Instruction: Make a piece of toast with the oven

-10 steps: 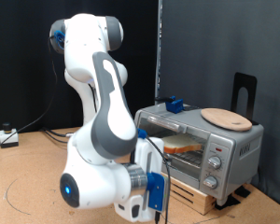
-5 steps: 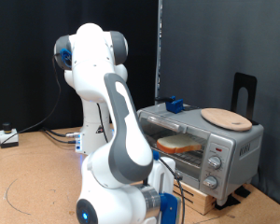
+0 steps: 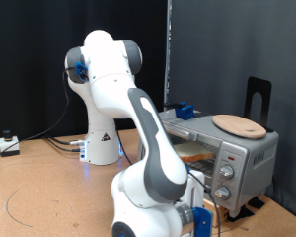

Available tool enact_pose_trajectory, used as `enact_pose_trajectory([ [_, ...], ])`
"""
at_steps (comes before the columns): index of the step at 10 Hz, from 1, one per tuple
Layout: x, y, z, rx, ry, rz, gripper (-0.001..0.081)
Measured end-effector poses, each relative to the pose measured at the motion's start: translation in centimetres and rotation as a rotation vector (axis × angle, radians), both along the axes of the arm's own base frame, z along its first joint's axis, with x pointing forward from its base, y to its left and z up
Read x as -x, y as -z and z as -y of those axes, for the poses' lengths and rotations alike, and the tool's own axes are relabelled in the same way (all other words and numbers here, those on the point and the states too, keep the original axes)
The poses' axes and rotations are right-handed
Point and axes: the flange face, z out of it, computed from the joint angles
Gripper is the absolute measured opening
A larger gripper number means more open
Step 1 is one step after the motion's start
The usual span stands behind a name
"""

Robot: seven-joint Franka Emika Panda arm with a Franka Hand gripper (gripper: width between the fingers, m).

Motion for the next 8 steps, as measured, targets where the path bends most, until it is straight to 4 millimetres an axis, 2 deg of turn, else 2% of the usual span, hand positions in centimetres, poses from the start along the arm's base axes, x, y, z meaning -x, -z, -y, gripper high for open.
enact_pose_trajectory([
  [2,0.2,-0.4,-2.8,-0.027,-0.035,-0.001,0.0804],
  [4,1.2,-0.5,-4.6,-0.037,-0.063,-0.017,0.0804],
  [8,2.7,-0.1,-5.3,-0.013,-0.055,-0.035,0.0804],
])
